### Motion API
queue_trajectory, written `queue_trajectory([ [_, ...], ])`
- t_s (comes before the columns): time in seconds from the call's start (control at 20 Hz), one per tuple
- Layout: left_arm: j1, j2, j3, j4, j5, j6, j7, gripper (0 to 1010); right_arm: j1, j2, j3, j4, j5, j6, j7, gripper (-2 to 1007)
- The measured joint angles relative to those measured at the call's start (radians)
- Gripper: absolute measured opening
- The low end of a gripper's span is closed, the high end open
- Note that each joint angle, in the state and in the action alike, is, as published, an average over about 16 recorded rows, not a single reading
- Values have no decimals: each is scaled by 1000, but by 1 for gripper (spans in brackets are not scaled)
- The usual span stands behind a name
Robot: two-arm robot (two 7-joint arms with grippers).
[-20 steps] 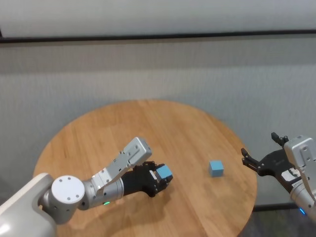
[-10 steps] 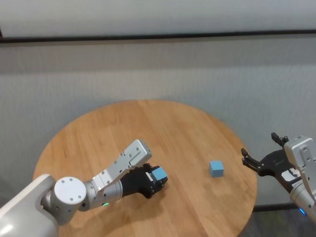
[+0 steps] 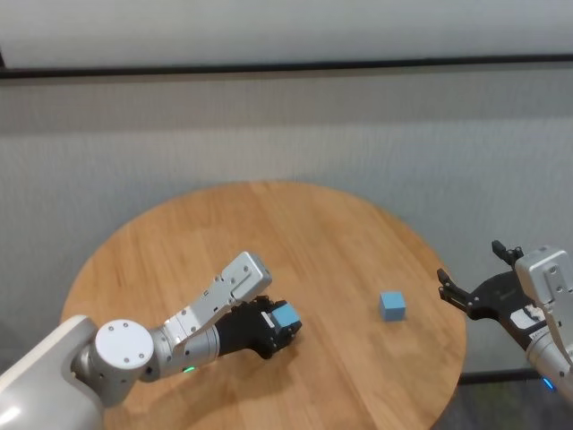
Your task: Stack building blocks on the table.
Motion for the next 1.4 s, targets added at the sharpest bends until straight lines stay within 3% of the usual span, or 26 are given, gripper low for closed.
queue_trajectory([
  [0.3,9,13,-19,-28,-11,12,-6,621,0,0,0,0,0,0,0,1003],
  [0.55,38,52,-56,-103,-49,35,-15,781,0,0,0,0,0,0,0,1003],
  [0.95,140,167,-138,-303,-144,90,-25,957,0,0,0,0,0,0,0,1003],
  [1.4,286,296,-211,-509,-219,113,-1,1002,0,0,0,0,0,0,0,1003],
])
